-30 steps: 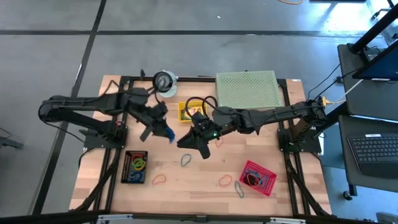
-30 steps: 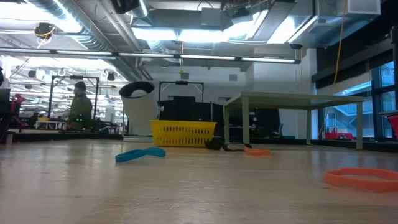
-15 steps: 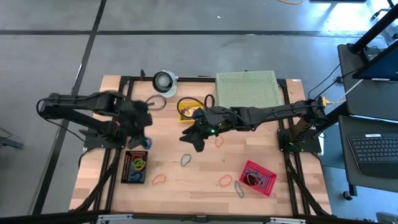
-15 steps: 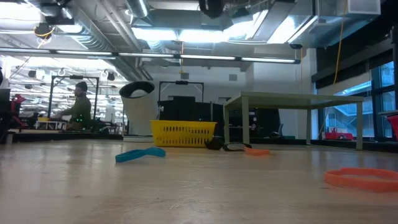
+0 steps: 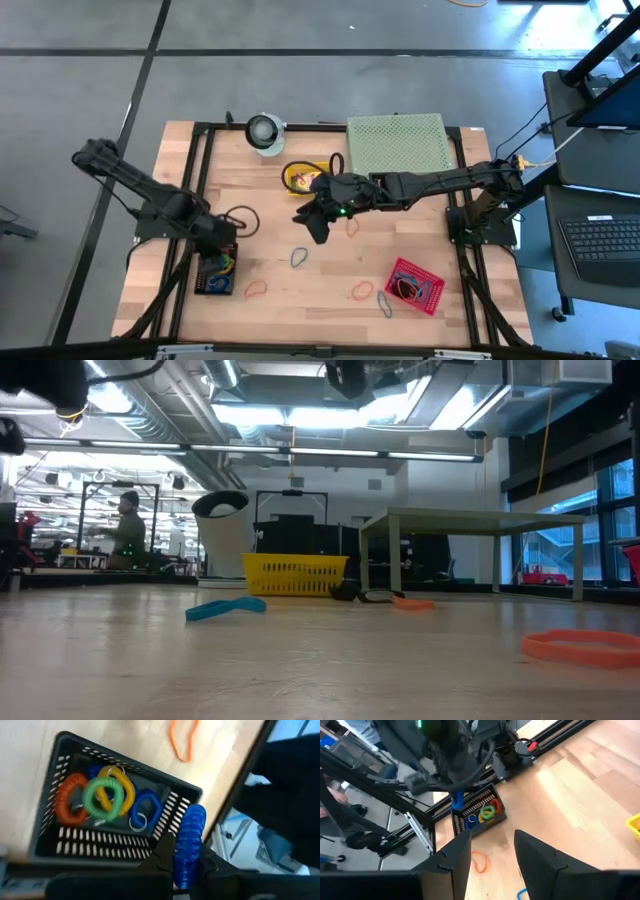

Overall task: Pick & Place Office Desk Supplies
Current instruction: Put the blue spring keychain into the black bin, then put the orange rubber band into the red bin

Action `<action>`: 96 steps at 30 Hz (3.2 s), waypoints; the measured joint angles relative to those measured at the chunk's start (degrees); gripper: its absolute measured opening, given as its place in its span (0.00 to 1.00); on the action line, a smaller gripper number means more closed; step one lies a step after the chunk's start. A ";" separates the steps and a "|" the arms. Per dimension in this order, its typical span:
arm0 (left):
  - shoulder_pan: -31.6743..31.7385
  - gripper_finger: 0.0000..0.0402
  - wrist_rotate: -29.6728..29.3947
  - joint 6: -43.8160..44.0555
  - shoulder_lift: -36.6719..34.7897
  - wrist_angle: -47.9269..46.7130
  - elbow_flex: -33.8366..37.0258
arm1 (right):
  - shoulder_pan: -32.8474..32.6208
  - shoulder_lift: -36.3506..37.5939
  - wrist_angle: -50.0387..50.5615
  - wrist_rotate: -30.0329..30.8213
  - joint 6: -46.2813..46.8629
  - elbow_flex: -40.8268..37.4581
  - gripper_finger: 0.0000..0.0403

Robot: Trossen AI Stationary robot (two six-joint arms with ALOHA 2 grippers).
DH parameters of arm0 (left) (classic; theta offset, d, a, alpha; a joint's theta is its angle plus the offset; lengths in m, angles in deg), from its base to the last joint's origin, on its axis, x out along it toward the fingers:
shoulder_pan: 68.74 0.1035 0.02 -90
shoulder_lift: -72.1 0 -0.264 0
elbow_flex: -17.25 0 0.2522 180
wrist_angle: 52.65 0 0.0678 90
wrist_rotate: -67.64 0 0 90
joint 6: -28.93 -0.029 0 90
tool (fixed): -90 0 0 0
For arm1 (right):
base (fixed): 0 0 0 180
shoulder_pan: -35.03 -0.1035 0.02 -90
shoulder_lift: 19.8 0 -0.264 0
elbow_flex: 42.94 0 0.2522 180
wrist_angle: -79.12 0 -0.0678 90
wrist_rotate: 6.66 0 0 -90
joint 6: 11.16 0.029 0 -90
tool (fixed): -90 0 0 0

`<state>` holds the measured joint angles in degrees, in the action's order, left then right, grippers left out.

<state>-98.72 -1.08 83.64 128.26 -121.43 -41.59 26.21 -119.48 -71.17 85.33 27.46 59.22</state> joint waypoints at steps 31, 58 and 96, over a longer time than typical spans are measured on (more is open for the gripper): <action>-7.10 0.37 -4.20 9.93 0.37 19.15 15.72 | 0.11 0.00 0.52 0.17 0.15 0.00 0.34; -3.92 0.33 -16.59 -17.54 1.75 24.43 0.82 | 0.11 0.00 0.45 -0.93 0.38 0.00 0.34; -5.39 0.38 -17.64 -34.59 36.13 27.64 -4.59 | -1.14 -0.02 3.82 -0.50 1.17 0.00 0.34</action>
<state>-104.11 -18.72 49.05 164.40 -93.79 -46.18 25.07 -119.50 -67.35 84.83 28.64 59.22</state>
